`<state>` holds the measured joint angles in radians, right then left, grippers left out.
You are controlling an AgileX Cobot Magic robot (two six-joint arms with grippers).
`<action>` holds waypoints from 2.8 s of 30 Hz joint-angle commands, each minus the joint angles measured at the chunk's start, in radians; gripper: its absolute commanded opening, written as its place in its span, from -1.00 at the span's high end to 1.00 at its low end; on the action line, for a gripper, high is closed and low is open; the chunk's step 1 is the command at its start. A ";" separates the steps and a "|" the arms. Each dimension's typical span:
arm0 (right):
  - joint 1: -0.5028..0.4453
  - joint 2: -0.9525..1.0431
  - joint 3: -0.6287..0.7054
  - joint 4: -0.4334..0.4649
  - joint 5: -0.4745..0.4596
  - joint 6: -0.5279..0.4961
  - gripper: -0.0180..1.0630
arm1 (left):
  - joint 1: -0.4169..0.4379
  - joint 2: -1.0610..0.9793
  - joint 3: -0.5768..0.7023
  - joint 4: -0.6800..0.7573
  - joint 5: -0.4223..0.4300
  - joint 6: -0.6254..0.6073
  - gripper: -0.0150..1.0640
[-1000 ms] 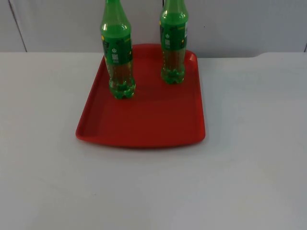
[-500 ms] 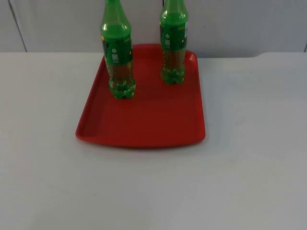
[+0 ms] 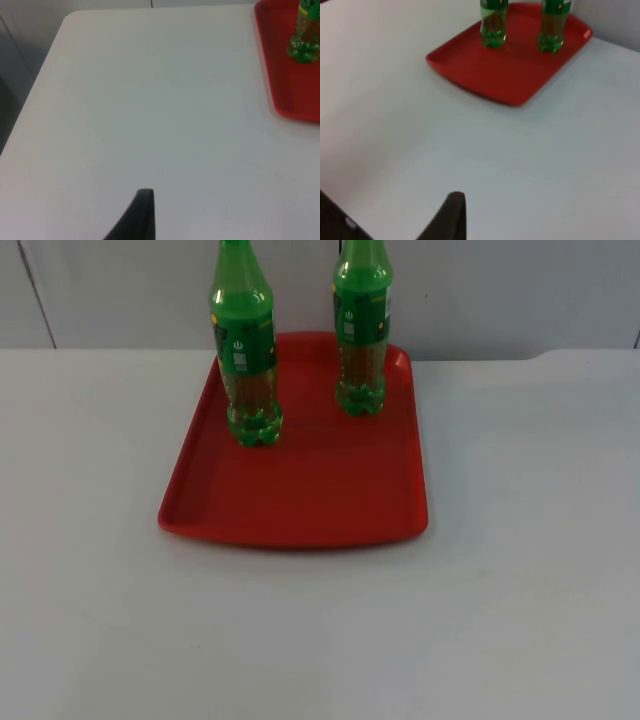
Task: Place the bottle upright on the tray.
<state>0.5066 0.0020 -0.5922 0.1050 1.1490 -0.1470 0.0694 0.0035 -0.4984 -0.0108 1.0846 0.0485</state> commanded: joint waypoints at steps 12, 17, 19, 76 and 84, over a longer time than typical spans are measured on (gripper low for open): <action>0.004 -0.002 0.074 -0.083 -0.068 0.035 -0.99 | 0.001 -0.003 0.004 0.002 -0.011 -0.001 -0.98; 0.004 -0.002 0.074 -0.095 -0.068 0.044 -0.99 | 0.001 -0.003 0.004 0.002 -0.011 -0.001 -0.98; 0.004 -0.002 0.076 -0.136 -0.070 0.108 -0.99 | 0.001 -0.003 0.004 0.002 -0.011 -0.001 -0.98; -0.020 -0.002 0.076 -0.158 -0.074 0.109 -0.99 | 0.001 -0.003 0.004 0.002 -0.011 -0.001 -0.98; -0.155 -0.002 0.076 -0.156 -0.074 0.109 -0.99 | 0.001 -0.003 0.004 0.002 -0.011 -0.001 -0.98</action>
<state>0.3842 0.0020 -0.5225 -0.0527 1.0841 -0.0396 0.0694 0.0035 -0.4984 -0.0108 1.0846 0.0485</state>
